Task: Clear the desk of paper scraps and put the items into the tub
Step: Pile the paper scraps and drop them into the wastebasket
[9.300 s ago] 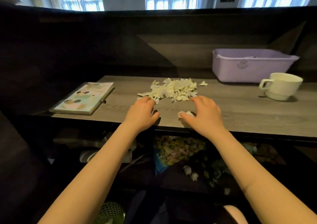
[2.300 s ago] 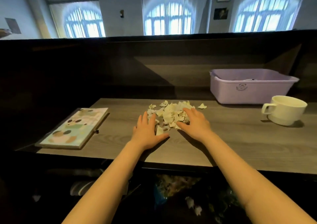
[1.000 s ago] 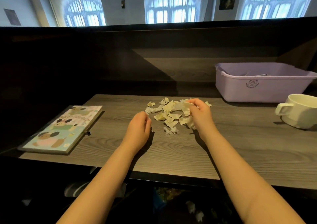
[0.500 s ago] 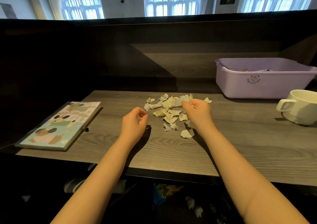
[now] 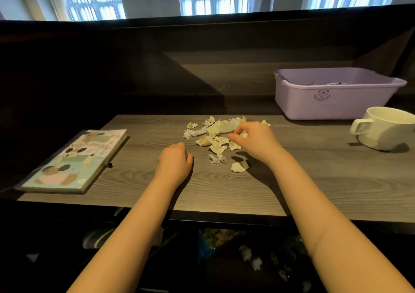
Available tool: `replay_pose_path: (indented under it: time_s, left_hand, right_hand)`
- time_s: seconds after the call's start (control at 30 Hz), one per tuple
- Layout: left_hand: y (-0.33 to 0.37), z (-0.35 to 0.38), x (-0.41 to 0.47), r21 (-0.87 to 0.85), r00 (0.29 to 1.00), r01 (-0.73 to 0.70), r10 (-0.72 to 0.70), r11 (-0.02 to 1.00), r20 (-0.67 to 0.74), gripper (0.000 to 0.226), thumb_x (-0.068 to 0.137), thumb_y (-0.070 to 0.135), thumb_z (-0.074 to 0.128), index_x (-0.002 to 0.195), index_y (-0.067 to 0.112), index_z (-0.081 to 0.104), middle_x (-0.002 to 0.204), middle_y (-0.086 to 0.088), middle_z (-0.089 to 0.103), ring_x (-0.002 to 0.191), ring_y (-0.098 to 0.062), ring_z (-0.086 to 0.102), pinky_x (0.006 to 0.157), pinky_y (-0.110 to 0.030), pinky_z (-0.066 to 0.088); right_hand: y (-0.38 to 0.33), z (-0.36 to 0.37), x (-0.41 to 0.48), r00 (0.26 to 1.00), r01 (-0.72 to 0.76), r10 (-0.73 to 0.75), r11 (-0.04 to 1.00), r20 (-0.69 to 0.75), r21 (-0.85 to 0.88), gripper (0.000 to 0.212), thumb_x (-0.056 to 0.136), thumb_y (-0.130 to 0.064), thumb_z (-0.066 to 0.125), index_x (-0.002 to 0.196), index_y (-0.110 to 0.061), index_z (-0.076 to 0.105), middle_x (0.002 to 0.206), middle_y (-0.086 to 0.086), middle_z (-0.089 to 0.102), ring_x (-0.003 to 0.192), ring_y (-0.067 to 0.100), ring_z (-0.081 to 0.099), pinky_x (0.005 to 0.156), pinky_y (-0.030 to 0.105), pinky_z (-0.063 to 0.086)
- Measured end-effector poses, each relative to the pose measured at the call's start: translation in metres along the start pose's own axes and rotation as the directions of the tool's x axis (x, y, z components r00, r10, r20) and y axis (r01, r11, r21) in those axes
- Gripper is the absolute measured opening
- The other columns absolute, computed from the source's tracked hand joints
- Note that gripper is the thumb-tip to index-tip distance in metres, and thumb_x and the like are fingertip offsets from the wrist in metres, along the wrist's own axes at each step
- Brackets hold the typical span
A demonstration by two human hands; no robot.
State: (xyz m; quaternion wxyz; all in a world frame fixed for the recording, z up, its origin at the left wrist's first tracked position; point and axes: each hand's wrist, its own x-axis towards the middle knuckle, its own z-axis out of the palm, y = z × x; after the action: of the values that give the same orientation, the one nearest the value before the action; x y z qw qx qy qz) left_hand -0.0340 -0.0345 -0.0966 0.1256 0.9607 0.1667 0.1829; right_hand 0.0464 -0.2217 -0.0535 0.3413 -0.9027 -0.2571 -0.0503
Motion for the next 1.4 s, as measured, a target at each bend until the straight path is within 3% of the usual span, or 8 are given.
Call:
replay_pose_path:
  time_s: [0.17, 0.4, 0.6, 0.8, 0.97, 1.1, 1.2, 1.4]
  left_hand:
    - [0.004, -0.008, -0.01, -0.185, 0.977, -0.156, 0.179, 0.97, 0.113, 0.016, 0.09, 0.03, 0.058, 0.088, 0.014, 0.055, 0.087, 0.0, 0.059, 0.086, -0.017, 0.056, 0.072, -0.026, 0.045]
    - [0.036, -0.005, -0.005, -0.339, 0.977, -0.072, 0.134, 0.938, 0.164, 0.046, 0.091, 0.039, 0.054, 0.127, 0.012, 0.046, 0.101, -0.007, 0.064, 0.085, -0.017, 0.059, 0.075, -0.029, 0.047]
    - [0.061, 0.01, 0.0, -0.108, 0.989, -0.006, 0.022, 0.994, 0.145, 0.053, 0.086, 0.056, 0.051, 0.113, 0.01, 0.047, 0.102, -0.008, 0.061, 0.092, -0.025, 0.058, 0.073, -0.036, 0.048]
    - [0.057, 0.01, -0.007, -0.026, 0.986, -0.143, 0.144, 0.989, 0.088, 0.023, 0.094, 0.032, 0.047, 0.096, 0.01, 0.054, 0.094, -0.007, 0.063, 0.087, -0.024, 0.058, 0.073, -0.034, 0.047]
    - [0.056, 0.01, -0.009, -0.097, 0.981, -0.171, 0.178, 0.981, 0.071, 0.017, 0.094, 0.023, 0.049, 0.096, 0.007, 0.056, 0.098, -0.007, 0.055, 0.085, -0.019, 0.051, 0.076, -0.029, 0.043]
    - [0.056, 0.006, -0.013, -0.19, 0.986, -0.16, 0.166, 0.969, 0.018, 0.009, 0.092, 0.016, 0.051, 0.087, 0.008, 0.051, 0.088, -0.006, 0.052, 0.083, -0.02, 0.05, 0.069, -0.028, 0.038]
    - [0.057, 0.002, -0.017, -0.273, 0.99, -0.134, 0.14, 0.953, 0.002, 0.007, 0.092, 0.012, 0.051, 0.093, 0.005, 0.052, 0.088, -0.011, 0.058, 0.083, -0.024, 0.055, 0.073, -0.036, 0.048]
    - [0.055, 0.001, -0.017, -0.374, 0.996, -0.083, 0.094, 0.924, 0.009, 0.014, 0.093, 0.014, 0.053, 0.102, 0.008, 0.061, 0.092, -0.008, 0.063, 0.08, -0.02, 0.058, 0.071, -0.029, 0.049]
  right_hand:
    - [0.009, -0.006, -0.017, 0.994, -0.101, 0.104, 0.991, -0.032, 0.093, 0.024, 0.091, -0.041, 0.055, 0.099, -0.02, 0.064, 0.116, 0.001, 0.062, 0.091, 0.011, 0.052, 0.075, 0.029, 0.041]
    - [0.018, 0.005, -0.034, 0.958, -0.118, 0.168, 0.969, 0.234, -0.215, 0.06, 0.071, -0.067, 0.064, 0.113, -0.027, 0.05, 0.117, -0.004, 0.058, 0.102, 0.014, 0.052, 0.078, 0.03, 0.043]
    - [0.023, -0.001, -0.034, 0.965, -0.063, 0.104, 0.983, 0.239, -0.174, 0.024, 0.085, -0.044, 0.061, 0.095, -0.025, 0.051, 0.108, -0.004, 0.056, 0.097, 0.015, 0.05, 0.078, 0.029, 0.04]
    - [0.034, 0.002, -0.037, 0.994, -0.037, 0.052, 0.988, 0.101, -0.147, 0.007, 0.091, -0.024, 0.057, 0.089, -0.02, 0.052, 0.108, -0.004, 0.04, 0.106, 0.015, 0.041, 0.085, 0.026, 0.036]
    - [0.032, 0.015, -0.038, 1.0, -0.006, 0.011, 0.941, 0.011, -0.339, 0.019, 0.098, -0.021, 0.042, 0.111, -0.011, 0.051, 0.12, 0.008, 0.047, 0.107, 0.024, 0.042, 0.085, 0.031, 0.036]
    - [0.029, 0.016, -0.034, 0.996, -0.081, 0.058, 0.932, -0.075, -0.353, 0.018, 0.097, -0.023, 0.043, 0.104, -0.01, 0.052, 0.107, 0.011, 0.06, 0.095, 0.029, 0.057, 0.073, 0.036, 0.042]
    - [0.026, 0.012, -0.035, 0.99, -0.133, 0.106, 0.92, -0.093, -0.369, 0.022, 0.096, -0.032, 0.045, 0.103, -0.012, 0.053, 0.097, 0.009, 0.063, 0.09, 0.028, 0.059, 0.069, 0.035, 0.044]
    - [0.025, 0.006, -0.041, 0.983, -0.13, 0.129, 0.992, -0.13, 0.003, 0.018, 0.09, -0.033, 0.059, 0.081, -0.018, 0.053, 0.078, 0.001, 0.057, 0.075, 0.018, 0.054, 0.062, 0.031, 0.045]
